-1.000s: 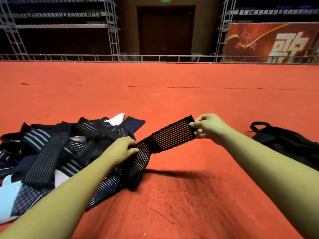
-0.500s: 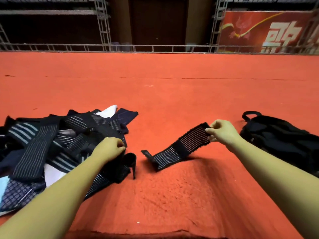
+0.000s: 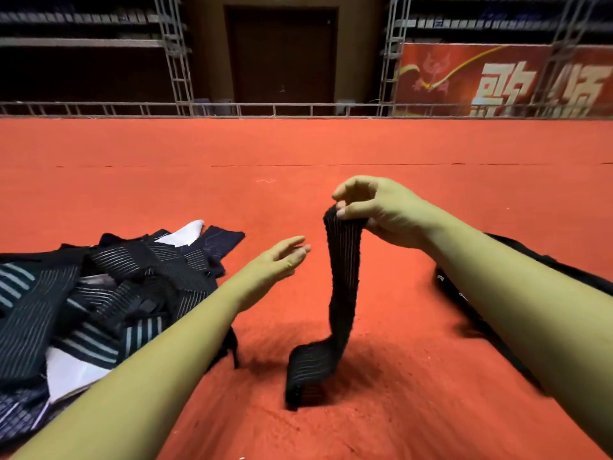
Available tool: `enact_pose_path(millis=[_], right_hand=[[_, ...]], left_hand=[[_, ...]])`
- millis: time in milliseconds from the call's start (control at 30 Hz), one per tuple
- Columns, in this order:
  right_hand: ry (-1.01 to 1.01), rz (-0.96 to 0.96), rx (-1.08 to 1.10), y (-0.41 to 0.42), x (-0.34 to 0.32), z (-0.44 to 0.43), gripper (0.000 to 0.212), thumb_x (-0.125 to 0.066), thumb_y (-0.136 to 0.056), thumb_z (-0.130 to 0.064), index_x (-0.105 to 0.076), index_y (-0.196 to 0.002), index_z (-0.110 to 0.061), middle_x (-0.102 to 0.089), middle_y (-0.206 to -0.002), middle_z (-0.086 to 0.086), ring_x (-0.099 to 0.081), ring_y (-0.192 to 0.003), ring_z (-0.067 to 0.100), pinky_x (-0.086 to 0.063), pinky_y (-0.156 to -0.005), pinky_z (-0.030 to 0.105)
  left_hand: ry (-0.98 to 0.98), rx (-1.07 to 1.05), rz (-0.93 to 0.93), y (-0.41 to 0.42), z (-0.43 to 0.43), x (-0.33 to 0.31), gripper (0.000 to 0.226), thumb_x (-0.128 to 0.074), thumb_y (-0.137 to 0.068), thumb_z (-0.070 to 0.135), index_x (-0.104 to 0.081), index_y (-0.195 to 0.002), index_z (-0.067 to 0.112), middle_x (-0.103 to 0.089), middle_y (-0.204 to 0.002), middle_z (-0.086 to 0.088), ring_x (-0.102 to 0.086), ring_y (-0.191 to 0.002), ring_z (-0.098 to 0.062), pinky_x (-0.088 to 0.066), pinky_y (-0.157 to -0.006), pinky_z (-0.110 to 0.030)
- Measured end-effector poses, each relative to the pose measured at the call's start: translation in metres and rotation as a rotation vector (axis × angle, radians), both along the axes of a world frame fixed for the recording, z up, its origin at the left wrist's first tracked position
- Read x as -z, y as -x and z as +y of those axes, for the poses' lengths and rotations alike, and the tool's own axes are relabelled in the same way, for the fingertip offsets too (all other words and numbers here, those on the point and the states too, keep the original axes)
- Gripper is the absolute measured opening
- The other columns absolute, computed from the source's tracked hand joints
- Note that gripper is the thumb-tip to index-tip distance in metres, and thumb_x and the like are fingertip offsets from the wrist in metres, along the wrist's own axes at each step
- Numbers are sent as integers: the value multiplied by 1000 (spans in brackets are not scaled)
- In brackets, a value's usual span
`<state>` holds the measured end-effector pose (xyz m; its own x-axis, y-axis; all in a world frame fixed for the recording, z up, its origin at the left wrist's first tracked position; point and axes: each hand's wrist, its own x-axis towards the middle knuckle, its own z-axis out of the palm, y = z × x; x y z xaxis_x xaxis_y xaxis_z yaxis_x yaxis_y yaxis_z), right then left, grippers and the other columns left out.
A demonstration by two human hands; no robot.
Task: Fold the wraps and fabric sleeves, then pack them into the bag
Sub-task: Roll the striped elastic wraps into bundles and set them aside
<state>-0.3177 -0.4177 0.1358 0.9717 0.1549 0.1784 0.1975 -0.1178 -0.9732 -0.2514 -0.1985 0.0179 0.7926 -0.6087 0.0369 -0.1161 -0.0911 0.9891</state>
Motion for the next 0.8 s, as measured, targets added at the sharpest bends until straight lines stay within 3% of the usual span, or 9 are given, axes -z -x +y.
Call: enact_pose_path(millis=[133, 200, 267, 333, 400, 467, 567, 667, 800], right_hand=[[-21, 93, -172, 8, -7, -5, 59, -63, -83, 16, -59, -128, -21, -63, -117, 13, -66, -100, 20, -55, -77, 26], [-5, 130, -156, 9, -9, -2, 60, -66, -82, 12, -57, -133, -17, -61, -126, 17, -67, -105, 24, -56, -80, 28], [87, 129, -96, 8, -10, -2, 41, -69, -80, 8, -64, -120, 0, -67, -113, 19, -68, -94, 21, -56, -80, 27], [343, 78, 70, 4, -9, -6, 20, -77, -78, -1, -74, -96, 3, -72, -89, 14, -65, -76, 13, -53, -72, 25], [636, 49, 278, -3, -4, -13, 15, -84, -74, -14, -76, -81, -3, -67, -70, 6, -56, -61, 10, -44, -58, 23], [786, 56, 397, -11, 5, -18, 22, -86, -75, -22, -75, -81, -4, -57, -60, 2, -46, -53, 12, -36, -49, 24], [846, 60, 478, -20, 16, -21, 26, -84, -76, -31, -72, -77, -7, -53, -55, 0, -46, -52, 12, -33, -46, 23], [856, 40, 546, -31, 23, -25, 25, -82, -79, -31, -70, -79, -9, -56, -52, 1, -52, -50, 14, -37, -46, 21], [583, 49, 682, -55, 31, -25, 17, -76, -87, -15, -64, -83, -4, -59, -47, 7, -58, -33, 11, -50, -39, 23]], left_hand=[[84, 154, 85, 14, -13, 2, 89, -82, -67, 51, -40, -142, 27, -66, -126, 11, -55, -123, 0, -46, -97, -20], [128, 188, 102, 24, -17, 2, 68, -78, -73, 31, -51, -134, 19, -71, -115, 7, -62, -112, -6, -48, -92, -21], [139, 188, 95, 33, -19, 0, 42, -76, -76, 21, -64, -116, 13, -73, -108, 1, -67, -103, -13, -51, -89, -27], [134, 179, 139, 40, -17, -2, 28, -76, -79, 9, -66, -105, 9, -74, -99, -3, -69, -93, -16, -54, -85, -31], [156, 206, 240, 44, -14, -3, 32, -71, -80, 1, -61, -109, 8, -73, -100, -6, -70, -91, -18, -57, -84, -32], [134, 233, 276, 50, -10, -6, 39, -67, -80, 2, -58, -117, 6, -70, -105, -10, -68, -93, -21, -57, -82, -32], [76, 188, 282, 55, -9, -2, 44, -66, -84, 0, -54, -126, 3, -70, -107, -9, -68, -92, -20, -56, -79, -30], [81, 133, 326, 59, -6, 13, 36, -65, -87, -1, -57, -122, 2, -70, -104, -8, -68, -90, -19, -54, -78, -28], [28, 194, 387, 60, 7, 42, 33, -67, -79, 6, -62, -111, 7, -70, -105, -8, -67, -97, -18, -54, -87, -30]])
